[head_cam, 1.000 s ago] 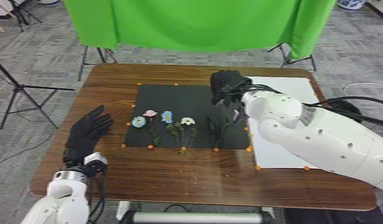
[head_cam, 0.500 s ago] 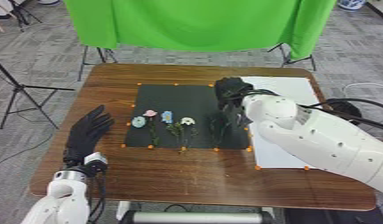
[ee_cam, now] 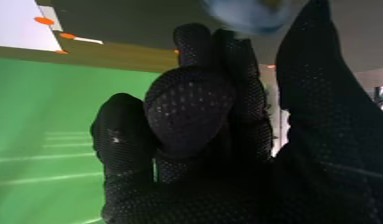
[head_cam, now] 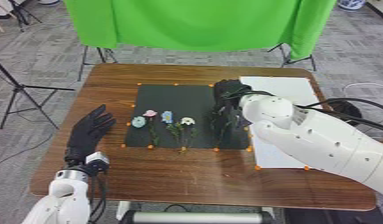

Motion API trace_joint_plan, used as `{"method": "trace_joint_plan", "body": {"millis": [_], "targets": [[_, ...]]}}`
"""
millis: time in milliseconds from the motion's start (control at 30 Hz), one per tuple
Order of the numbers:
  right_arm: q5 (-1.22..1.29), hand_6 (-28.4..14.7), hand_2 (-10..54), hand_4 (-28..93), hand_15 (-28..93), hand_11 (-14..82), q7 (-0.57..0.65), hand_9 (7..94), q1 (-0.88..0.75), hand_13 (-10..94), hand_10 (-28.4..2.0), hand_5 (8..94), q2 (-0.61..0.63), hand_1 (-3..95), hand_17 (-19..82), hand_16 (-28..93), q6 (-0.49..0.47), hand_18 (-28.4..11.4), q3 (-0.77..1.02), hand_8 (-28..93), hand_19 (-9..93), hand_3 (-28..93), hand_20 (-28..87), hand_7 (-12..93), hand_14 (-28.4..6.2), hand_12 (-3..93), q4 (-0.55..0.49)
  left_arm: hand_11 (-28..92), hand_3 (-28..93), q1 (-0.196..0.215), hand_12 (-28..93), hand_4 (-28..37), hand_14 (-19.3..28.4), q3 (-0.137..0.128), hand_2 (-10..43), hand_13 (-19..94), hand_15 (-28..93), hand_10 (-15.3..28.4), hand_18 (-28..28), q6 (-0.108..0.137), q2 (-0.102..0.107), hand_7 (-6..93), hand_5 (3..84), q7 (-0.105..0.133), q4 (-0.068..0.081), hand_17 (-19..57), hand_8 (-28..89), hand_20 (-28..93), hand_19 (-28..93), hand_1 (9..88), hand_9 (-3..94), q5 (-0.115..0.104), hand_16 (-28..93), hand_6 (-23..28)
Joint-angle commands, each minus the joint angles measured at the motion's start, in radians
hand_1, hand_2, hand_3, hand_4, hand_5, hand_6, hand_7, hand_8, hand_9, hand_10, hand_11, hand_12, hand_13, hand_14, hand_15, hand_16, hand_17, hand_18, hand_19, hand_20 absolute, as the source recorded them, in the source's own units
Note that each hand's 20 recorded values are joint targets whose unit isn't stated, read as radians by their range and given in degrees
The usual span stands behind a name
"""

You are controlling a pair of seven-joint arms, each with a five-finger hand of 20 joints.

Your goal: Arrange flowers

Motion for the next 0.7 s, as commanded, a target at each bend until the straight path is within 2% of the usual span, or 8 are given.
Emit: {"method": "trace_joint_plan", "body": {"millis": [33, 233, 567, 633, 667, 700], "targets": [[0.007, 2.3, -9.4, -16, 57, 11.9, -0.003, 69.2, 0.010, 90, -12.8, 64.1, 0.012, 31.9, 60, 30, -0.098, -14.6, 0.023, -12, 93, 72, 53, 21, -2.7, 16.1, -0.019, 17, 73, 0.011, 12, -27.8, 16.9, 0.000, -6.5, 36, 17, 12.8, 12.8, -0.011, -0.008, 12.6, 43.9, -0.003, 0.004, 5.5, -7, 18, 5, 20.8, 44.1, 0.000, 2, 1.0], [0.037, 2.2, -9.5, -15, 54, 9.1, 0.006, 64.5, 0.005, 89, -13.4, 57.1, 0.031, 25.9, 59, 29, -0.156, -15.2, 0.097, -11, 93, 70, 50, 16, -3.2, 15.3, -0.055, 17, 73, 0.010, 12, -27.7, 16.9, 0.001, -6.6, 36, 16, 12.8, 12.8, -0.011, -0.007, 12.4, 43.8, -0.003, 0.004, 5.5, -7, 18, 5, 20.8, 44.0, 0.000, 2, 1.1], [0.108, 1.6, -8.8, -13, 53, 7.8, 0.048, 59.4, -0.043, 89, -16.2, 48.4, 0.095, 14.9, 57, 29, -0.001, -16.7, 0.307, -8, 93, 66, 48, 10, -4.7, 14.6, -0.114, 17, 73, 0.017, 12, -27.6, 16.9, 0.001, -6.8, 36, 16, 12.7, 12.8, -0.012, -0.005, 12.5, 43.9, -0.006, 0.000, 5.5, -7, 18, 5, 20.8, 44.0, 0.000, 2, 1.0], [0.092, 1.4, -8.7, -13, 53, 7.6, 0.074, 58.9, -0.049, 89, -16.4, 47.5, 0.113, 14.0, 57, 29, 0.008, -16.9, 0.329, -8, 93, 66, 48, 9, -4.7, 14.4, -0.103, 17, 73, 0.023, 12, -27.6, 16.9, -0.002, -6.8, 36, 16, 12.7, 12.8, -0.010, -0.004, 12.4, 43.9, -0.004, -0.004, 5.5, -7, 18, 5, 20.8, 44.0, 0.000, 2, 1.0], [0.088, 1.4, -8.7, -13, 53, 7.5, 0.093, 58.4, -0.052, 89, -16.6, 47.1, 0.127, 13.9, 57, 29, 0.002, -17.0, 0.336, -8, 93, 66, 48, 9, -4.8, 14.3, -0.097, 17, 73, 0.013, 12, -27.6, 16.9, 0.001, -6.8, 36, 16, 12.7, 12.8, -0.013, -0.002, 12.5, 43.9, -0.010, 0.002, 5.5, -7, 18, 5, 20.8, 44.0, 0.001, 2, 0.8], [0.080, 1.2, -8.7, -12, 53, 7.5, 0.104, 58.1, -0.047, 89, -16.8, 46.6, 0.135, 13.7, 57, 29, 0.006, -17.1, 0.326, -8, 93, 66, 48, 9, -4.9, 14.3, -0.080, 17, 73, 0.024, 12, -27.6, 16.9, -0.004, -6.7, 36, 16, 12.7, 12.8, -0.009, -0.003, 12.6, 43.9, -0.010, -0.005, 5.5, -7, 18, 5, 20.9, 44.0, 0.000, 2, 0.8]]}}
